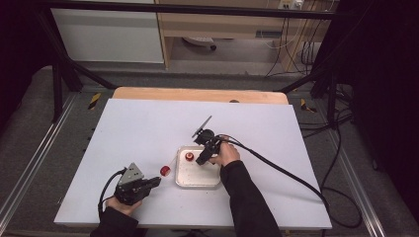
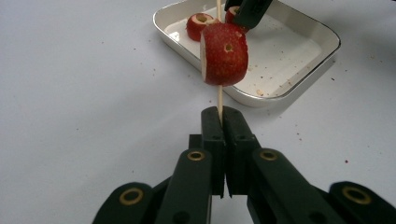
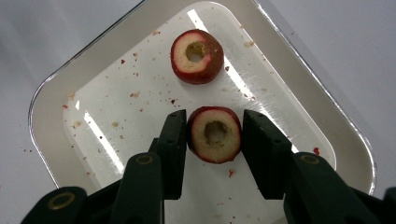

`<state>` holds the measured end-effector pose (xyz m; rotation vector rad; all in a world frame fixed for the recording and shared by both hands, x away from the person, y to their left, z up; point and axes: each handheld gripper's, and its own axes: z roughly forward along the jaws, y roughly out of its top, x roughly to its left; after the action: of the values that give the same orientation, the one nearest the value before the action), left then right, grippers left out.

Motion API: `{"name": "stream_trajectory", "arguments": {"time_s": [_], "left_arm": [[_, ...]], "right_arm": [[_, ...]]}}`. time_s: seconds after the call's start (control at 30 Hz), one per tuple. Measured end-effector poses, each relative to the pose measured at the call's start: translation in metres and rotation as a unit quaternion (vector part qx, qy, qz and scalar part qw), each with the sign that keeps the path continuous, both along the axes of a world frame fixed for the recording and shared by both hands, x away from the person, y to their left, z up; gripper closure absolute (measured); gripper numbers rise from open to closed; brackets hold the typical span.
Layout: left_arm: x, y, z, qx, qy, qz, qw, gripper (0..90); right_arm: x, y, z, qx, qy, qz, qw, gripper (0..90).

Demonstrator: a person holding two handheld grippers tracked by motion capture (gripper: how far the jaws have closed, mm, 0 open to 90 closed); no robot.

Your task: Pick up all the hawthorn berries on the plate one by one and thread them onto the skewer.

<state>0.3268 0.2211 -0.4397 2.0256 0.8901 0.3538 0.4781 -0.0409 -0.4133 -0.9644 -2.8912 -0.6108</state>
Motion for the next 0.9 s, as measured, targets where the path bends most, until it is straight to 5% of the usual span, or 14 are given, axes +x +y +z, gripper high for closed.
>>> {"name": "stream_trajectory", "arguments": {"time_s": [0.13,0.5,0.77,0.9], "left_arm": [[0.0,0.0,0.0,0.0,0.0,0.0,1.0,88.0],[-0.001,-0.002,0.0,0.001,-0.003,-0.002,1.0,88.0],[-0.003,-0.004,0.001,-0.003,-0.007,0.0,1.0,88.1],[-0.003,-0.004,0.002,-0.005,-0.009,0.001,0.9999,88.1]], "right_arm": [[-0.001,0.0,0.002,0.004,-0.001,-0.006,1.0,61.9],[-0.018,-0.011,0.029,0.07,-0.008,-0.038,0.9968,62.1],[-0.031,-0.025,0.039,0.134,-0.012,-0.076,0.988,62.3],[-0.036,-0.034,0.042,0.173,-0.015,-0.1,0.9797,62.4]]}}
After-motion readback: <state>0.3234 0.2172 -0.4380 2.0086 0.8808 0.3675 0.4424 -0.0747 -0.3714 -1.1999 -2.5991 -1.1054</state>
